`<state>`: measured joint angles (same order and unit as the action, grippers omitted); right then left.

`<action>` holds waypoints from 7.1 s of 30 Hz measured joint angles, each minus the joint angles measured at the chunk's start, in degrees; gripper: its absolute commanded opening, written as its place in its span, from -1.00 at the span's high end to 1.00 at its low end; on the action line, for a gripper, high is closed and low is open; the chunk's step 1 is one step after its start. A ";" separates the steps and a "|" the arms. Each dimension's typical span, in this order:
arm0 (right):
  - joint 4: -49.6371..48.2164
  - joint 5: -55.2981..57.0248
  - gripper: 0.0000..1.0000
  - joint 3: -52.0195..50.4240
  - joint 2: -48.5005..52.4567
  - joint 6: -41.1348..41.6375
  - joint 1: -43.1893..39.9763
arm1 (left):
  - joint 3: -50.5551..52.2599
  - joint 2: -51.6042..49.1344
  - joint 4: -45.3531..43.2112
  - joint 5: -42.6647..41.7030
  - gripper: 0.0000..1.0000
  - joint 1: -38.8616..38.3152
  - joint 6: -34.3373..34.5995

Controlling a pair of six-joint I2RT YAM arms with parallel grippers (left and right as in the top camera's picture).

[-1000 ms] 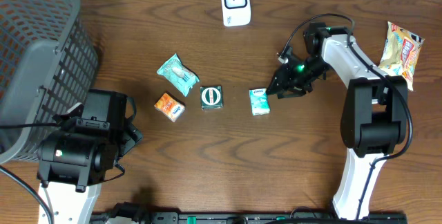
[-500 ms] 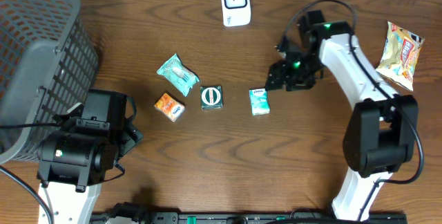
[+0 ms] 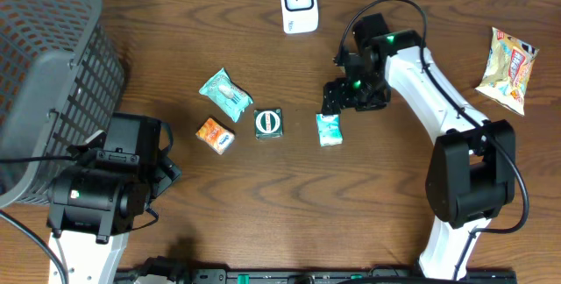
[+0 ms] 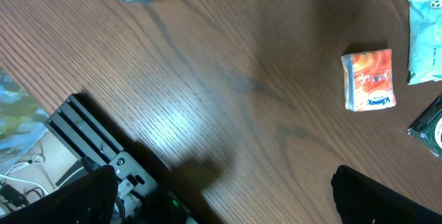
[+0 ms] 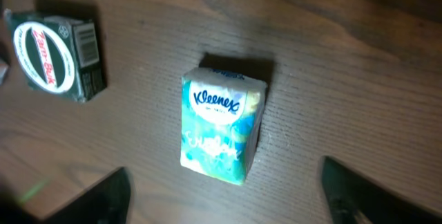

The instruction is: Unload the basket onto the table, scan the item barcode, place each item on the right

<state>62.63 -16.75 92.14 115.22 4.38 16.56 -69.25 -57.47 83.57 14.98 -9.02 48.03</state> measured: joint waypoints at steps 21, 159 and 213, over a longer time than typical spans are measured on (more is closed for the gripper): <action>-1.11 2.67 -0.56 -3.50 0.02 1.07 1.68 | 0.00 0.00 0.00 0.00 -0.95 0.00 0.00; -51.54 -71.14 0.98 -20.24 -0.42 10.73 -11.58 | 0.00 0.00 0.00 0.00 -0.95 0.00 0.00; -40.59 -71.36 0.99 -20.26 -18.27 8.00 -11.39 | 0.00 0.00 0.00 0.00 -0.95 0.00 0.00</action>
<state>22.04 -88.12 71.88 96.95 12.38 5.17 -69.25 -57.47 83.57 14.98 -9.02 48.03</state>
